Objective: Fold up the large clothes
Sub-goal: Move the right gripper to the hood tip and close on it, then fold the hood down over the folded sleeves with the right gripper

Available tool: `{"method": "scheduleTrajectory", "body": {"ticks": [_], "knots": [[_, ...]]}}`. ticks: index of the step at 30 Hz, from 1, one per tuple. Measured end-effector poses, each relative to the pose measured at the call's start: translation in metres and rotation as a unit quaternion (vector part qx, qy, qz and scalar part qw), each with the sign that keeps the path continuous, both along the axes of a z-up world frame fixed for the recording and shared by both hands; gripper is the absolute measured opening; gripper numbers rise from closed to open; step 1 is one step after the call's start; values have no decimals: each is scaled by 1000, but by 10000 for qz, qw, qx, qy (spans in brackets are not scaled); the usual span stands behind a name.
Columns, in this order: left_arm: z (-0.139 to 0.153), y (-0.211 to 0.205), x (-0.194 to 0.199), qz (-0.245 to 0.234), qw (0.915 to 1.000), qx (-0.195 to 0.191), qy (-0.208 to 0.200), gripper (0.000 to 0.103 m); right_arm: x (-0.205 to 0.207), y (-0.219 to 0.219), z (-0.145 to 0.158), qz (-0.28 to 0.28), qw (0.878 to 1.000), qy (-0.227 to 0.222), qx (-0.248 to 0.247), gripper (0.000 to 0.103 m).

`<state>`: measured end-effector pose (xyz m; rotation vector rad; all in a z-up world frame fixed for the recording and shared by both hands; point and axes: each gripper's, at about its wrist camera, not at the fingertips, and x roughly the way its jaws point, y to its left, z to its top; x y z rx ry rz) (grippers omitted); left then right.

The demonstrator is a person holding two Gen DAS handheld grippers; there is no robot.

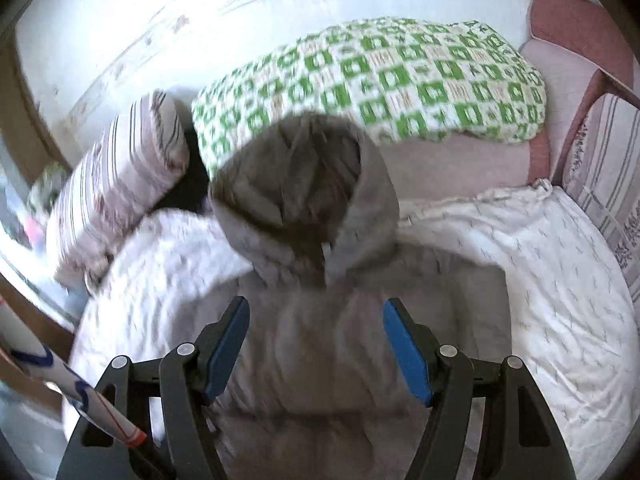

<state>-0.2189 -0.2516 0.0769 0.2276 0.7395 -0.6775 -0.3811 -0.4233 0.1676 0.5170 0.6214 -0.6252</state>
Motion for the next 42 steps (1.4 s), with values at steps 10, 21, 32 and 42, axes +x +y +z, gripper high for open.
{"method": "scheduleTrajectory", "body": {"ticks": [10,21,32,42], "knots": [[-4,-3,4,16,10000,68,-33,94,84,-122,30,-743,9918,-223,1018,81],[-9,-6,16,22,9999,83,90,94,156,-201,5,-1234,9752,-842,1633,82],[-10,-10,16,-11,9999,89,46,94,137,-182,-9,-878,9790,-1044,1513,15],[2,7,21,219,9996,-177,66,94,24,-62,0,-112,9843,-1484,949,12]]}}
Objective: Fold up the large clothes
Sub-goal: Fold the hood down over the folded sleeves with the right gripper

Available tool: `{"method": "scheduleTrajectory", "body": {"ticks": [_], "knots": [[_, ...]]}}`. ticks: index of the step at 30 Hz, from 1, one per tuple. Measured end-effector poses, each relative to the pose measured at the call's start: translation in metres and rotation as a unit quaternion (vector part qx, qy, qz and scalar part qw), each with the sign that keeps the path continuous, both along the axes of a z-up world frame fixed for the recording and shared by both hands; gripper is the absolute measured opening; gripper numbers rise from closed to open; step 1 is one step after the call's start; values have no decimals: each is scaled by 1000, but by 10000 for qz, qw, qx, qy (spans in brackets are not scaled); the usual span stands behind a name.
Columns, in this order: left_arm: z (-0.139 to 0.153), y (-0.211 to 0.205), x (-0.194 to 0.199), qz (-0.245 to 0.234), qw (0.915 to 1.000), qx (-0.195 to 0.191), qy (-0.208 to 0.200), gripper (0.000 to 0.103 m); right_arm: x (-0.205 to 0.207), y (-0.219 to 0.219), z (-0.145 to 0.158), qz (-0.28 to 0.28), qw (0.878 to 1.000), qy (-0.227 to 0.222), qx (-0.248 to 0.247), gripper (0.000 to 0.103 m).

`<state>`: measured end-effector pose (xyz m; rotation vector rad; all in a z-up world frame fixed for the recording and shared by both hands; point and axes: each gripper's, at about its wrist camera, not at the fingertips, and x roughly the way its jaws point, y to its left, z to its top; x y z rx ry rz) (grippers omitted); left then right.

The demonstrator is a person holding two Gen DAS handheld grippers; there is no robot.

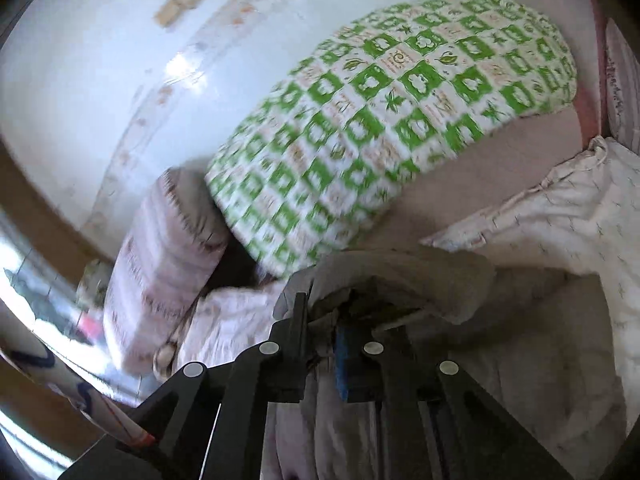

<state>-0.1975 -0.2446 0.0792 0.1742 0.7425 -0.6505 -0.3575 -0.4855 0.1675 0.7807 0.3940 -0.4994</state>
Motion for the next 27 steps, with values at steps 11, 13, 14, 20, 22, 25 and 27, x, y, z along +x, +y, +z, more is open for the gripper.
{"method": "scheduleTrajectory", "body": {"ticks": [11,13,14,20,22,25,27], "knots": [[8,2,-3,-79,9995,-308,-45,94,-66,81,-140,159,9957,907,38,10],[6,-7,-10,-250,9992,-273,-136,94,-63,75,-168,181,9946,980,304,10],[4,-14,-14,-377,9988,-231,-202,94,-61,72,-177,203,9941,988,402,10],[-14,-48,-12,-456,9975,315,-442,94,-65,68,-186,289,9949,891,365,11],[-28,-58,-5,-422,9962,705,-294,94,-67,65,-186,389,9945,873,420,12],[-38,-60,-2,-420,9958,803,-143,94,-72,63,-180,541,9935,853,530,20],[-37,-60,-4,-445,9951,856,-221,94,-75,65,-168,597,9921,1019,434,25]]}}
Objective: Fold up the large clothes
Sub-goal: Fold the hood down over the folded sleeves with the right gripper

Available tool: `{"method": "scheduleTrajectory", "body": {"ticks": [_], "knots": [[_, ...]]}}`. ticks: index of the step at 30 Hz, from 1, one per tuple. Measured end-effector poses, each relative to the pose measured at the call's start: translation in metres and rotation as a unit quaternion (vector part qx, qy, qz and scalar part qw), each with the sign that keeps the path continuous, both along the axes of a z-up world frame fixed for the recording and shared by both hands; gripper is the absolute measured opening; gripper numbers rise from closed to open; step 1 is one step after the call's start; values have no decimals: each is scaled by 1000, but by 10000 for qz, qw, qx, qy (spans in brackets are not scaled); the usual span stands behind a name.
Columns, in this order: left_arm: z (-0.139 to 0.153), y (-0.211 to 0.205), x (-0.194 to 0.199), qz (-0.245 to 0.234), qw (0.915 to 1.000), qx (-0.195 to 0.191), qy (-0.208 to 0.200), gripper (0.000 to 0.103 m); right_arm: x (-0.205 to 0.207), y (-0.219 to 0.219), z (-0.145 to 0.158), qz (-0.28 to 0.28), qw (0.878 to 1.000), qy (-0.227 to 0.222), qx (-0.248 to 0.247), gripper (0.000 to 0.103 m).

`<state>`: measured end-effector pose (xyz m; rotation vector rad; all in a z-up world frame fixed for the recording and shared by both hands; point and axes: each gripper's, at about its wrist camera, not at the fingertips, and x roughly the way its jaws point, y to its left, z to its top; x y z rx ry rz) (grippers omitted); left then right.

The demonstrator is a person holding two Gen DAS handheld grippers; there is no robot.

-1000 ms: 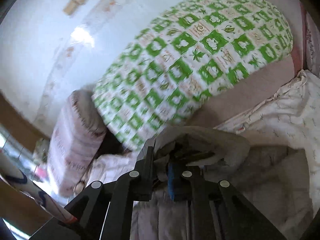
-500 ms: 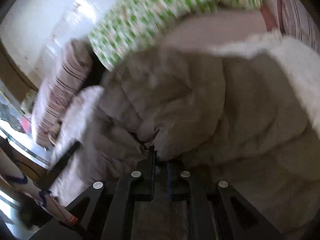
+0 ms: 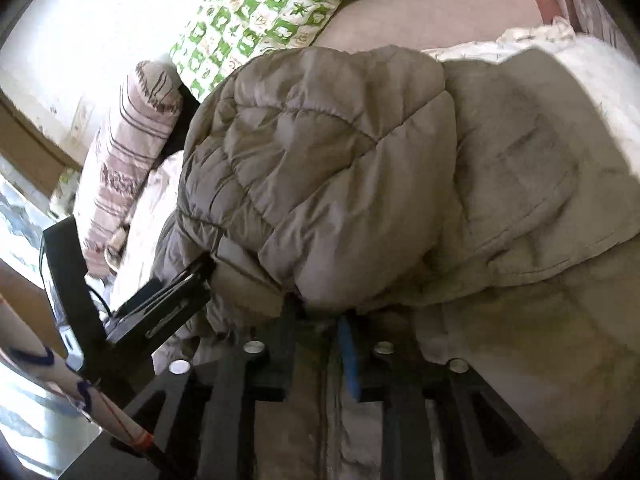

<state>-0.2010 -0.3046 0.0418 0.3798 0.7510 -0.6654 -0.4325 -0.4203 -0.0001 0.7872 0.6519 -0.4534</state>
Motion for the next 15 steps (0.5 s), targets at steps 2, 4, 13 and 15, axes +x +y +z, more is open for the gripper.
{"method": "scheduleTrajectory", "body": {"ticks": [2,4,13,15], "knots": [[-1,1,-3,7,10000,20,-63,95,-6,4,13,46,9999,30,-154,25],[-2,1,-4,16,10000,17,-96,95,-16,7,31,5,9990,86,-439,25],[-2,3,-2,27,10000,-44,-72,95,2,-9,73,-67,9865,116,-1633,26],[-2,3,-2,25,10000,-52,-68,94,21,-18,61,-17,9869,306,-1583,26]]}}
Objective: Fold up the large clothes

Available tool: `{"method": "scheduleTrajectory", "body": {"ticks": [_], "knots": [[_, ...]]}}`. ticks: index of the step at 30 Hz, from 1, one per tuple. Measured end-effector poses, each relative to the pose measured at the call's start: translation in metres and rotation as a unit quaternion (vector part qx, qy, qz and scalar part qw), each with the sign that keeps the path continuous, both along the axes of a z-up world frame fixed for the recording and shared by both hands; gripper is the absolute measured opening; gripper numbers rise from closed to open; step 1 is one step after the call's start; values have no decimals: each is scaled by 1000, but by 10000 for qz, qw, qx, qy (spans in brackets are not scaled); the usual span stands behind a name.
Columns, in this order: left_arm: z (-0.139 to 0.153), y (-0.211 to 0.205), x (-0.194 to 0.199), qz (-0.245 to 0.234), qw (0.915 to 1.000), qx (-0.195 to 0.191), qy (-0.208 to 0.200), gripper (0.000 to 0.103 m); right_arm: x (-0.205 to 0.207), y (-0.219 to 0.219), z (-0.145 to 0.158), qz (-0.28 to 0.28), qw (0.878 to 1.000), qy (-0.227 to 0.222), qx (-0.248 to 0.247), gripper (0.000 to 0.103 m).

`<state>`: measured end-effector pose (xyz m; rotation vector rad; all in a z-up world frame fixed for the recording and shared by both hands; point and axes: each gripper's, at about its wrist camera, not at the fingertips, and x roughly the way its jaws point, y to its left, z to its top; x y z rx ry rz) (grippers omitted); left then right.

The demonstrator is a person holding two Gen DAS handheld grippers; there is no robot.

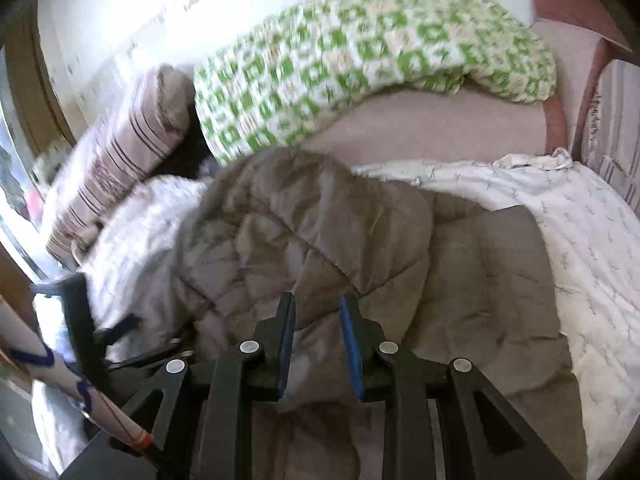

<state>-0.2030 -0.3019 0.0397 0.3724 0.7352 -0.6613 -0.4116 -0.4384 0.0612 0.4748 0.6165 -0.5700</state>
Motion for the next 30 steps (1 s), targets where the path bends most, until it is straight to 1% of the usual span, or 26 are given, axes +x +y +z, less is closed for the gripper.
{"method": "scheduleTrajectory", "body": {"ticks": [1,3,4,7,9,11,12,13,15,16,17,18,19,20,21,23,24,25,27,29,30], "knots": [[0,0,0,0,10000,-9,10,94,6,-4,-5,-5,10000,26,61,26],[0,1,1,2,10000,-23,32,94,16,-11,-24,-43,9993,324,161,28],[-1,0,1,1,10000,-24,39,95,21,-17,-39,-78,9981,502,344,28],[-1,0,2,-12,10000,-30,42,96,23,-28,-64,-67,9971,489,586,28],[-1,0,1,-18,10000,-54,16,96,21,-29,-66,-91,9972,417,608,28],[4,3,0,8,10000,-95,-5,96,21,-29,-64,-63,9973,474,549,28],[11,8,-1,61,9997,-221,-26,96,21,-29,-63,-53,9974,485,537,28],[18,13,-3,124,9993,-342,-101,96,20,-29,-63,-52,9974,480,540,28],[36,22,-10,209,9974,-525,-452,96,19,-26,-62,-54,9975,450,547,28],[44,25,-15,179,9956,-685,-609,96,16,-23,-61,-56,9977,401,545,28],[50,25,-18,79,9943,-833,-653,96,14,-21,-60,-51,9979,357,539,28],[51,24,-21,-42,9942,-895,-587,96,12,-19,-60,-29,9980,337,525,28],[47,18,-23,-249,9949,-899,-387,96,10,-17,-58,-6,9983,307,497,28],[38,11,-23,-463,9953,-838,-140,96,8,-16,-57,6,9984,271,496,28],[29,4,-22,-561,9959,-711,19,96,5,-17,-56,28,9983,242,524,28],[6,-9,-17,-481,9985,-213,165,96,1,-16,-52,75,9982,228,551,28],[0,-10,-14,-433,9986,-163,242,97,-2,-16,-48,112,9982,186,556,29],[-1,-10,-11,-420,9984,-204,306,97,-4,-16,-45,114,9983,158,543,29],[0,-11,-11,-457,9985,-166,254,97,-10,-15,-34,114,9986,-6,517,31],[-1,-12,-13,-460,9987,-126,155,97,-11,-14,-27,61,9995,-13,310,33],[-1,-13,-14,-458,9988,-114,127,97,-9,-13,-24,23,9999,61,110,35]]}}
